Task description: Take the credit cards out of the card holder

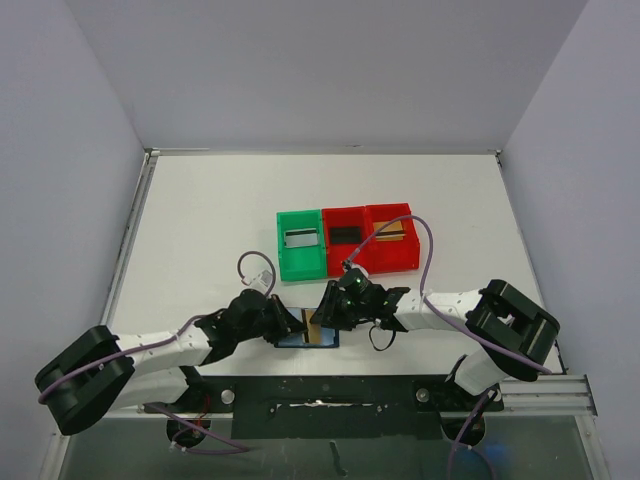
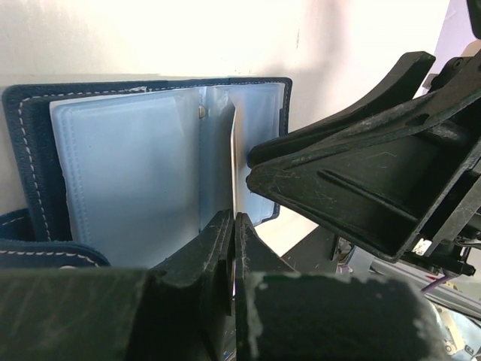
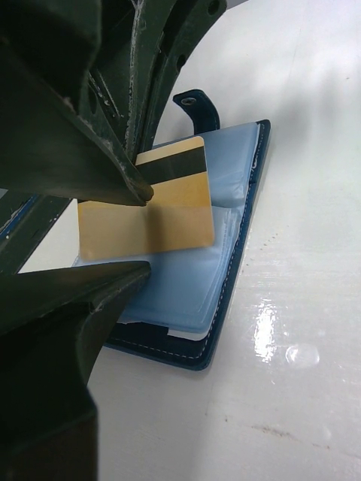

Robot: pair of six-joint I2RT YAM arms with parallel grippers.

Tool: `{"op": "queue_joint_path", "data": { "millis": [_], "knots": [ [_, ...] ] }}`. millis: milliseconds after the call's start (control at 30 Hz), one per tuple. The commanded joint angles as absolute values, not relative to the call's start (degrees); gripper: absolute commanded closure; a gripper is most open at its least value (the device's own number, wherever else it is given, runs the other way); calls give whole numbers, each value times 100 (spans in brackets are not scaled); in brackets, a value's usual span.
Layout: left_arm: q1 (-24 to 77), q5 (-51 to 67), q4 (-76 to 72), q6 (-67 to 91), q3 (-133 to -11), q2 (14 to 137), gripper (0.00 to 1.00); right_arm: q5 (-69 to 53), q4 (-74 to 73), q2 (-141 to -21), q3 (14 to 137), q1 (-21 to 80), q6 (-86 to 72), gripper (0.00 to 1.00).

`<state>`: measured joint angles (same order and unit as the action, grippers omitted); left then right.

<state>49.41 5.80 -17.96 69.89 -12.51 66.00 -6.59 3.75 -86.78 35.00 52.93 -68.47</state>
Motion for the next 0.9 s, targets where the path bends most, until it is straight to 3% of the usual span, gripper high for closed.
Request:
{"op": "queue_joint_path", "data": {
  "millis": [0, 400, 600, 767, 867],
  "knots": [
    [4937, 396, -1466, 6736, -1595, 6341, 100, -477, 49, -8515, 3408, 5300, -6704, 61],
    [4911, 207, 421, 5935, -2199, 5314, 100, 166, 290, -7090, 3509, 5308, -5979, 28],
    [4886, -64, 803, 6069, -2113, 4598, 100, 282, 873, -6706, 3197, 5270, -5878, 26],
    [4868, 246, -128, 6240, -1774, 4031, 100, 172, 2064, -6196, 2513, 5253, -5411, 23],
    [4860, 378, -597, 6264, -1488, 3753, 100, -241, 1633, -5968, 2627, 4969, -5183, 22]
  ]
}}
